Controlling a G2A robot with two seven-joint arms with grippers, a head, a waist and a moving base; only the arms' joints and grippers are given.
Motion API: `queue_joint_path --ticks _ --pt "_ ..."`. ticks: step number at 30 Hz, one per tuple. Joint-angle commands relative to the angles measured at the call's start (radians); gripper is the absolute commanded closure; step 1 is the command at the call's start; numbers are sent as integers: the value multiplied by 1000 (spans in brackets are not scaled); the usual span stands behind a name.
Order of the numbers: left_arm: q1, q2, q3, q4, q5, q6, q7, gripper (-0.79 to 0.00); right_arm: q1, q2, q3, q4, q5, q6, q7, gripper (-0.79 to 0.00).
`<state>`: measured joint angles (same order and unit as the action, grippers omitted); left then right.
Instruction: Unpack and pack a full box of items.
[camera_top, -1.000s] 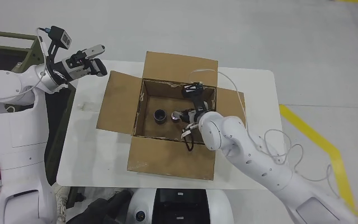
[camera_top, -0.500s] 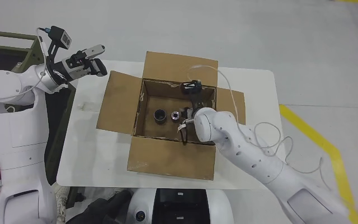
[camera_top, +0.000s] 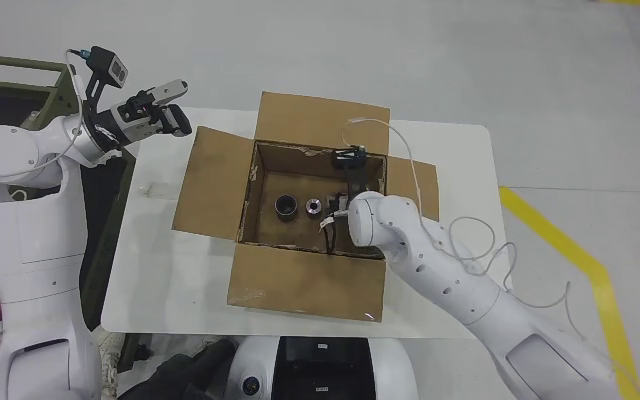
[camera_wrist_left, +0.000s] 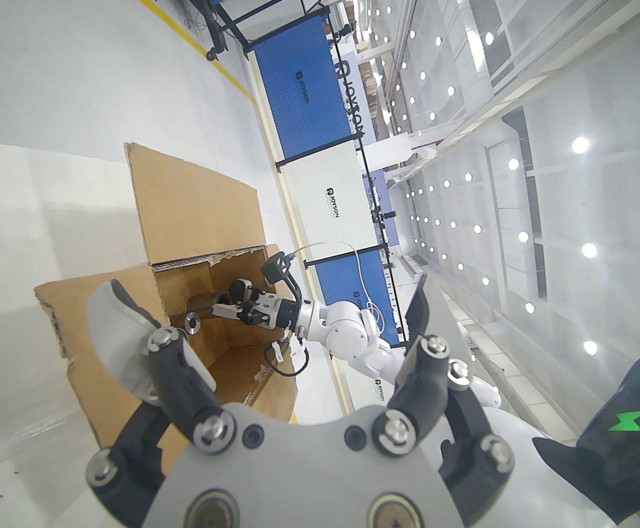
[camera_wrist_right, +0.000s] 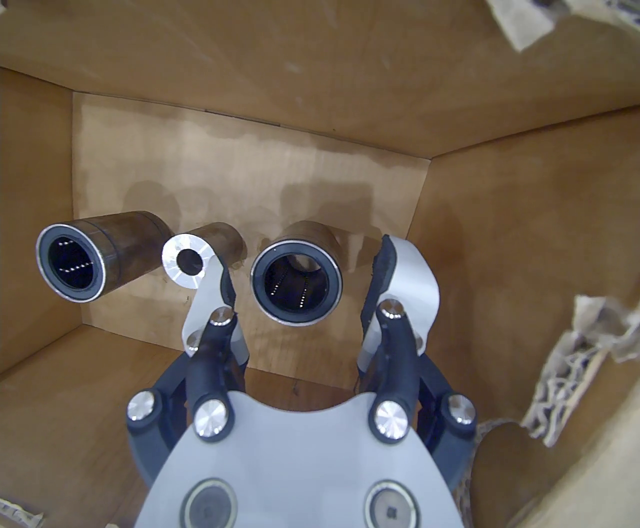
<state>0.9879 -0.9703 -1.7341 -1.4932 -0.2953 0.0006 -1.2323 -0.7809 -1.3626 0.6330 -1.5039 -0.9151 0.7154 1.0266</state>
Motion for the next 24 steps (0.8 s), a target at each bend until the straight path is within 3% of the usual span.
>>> queue_joint_path --ticks 1,4,8,19,24 --pt "0 0 0 0 0 0 0 -785 2 -5 4 13 6 -1 0 -566" --pt "0 0 0 0 0 0 0 -785 7 -14 5 35 8 -1 -1 -483" --pt "0 0 0 0 0 0 0 -785 15 -26 3 61 13 -2 1 -459" --pt "0 0 0 0 0 0 0 -785 27 -60 -13 114 8 3 10 -551" --pt "0 0 0 0 0 0 0 -785 23 -69 -9 128 2 7 13 -496"
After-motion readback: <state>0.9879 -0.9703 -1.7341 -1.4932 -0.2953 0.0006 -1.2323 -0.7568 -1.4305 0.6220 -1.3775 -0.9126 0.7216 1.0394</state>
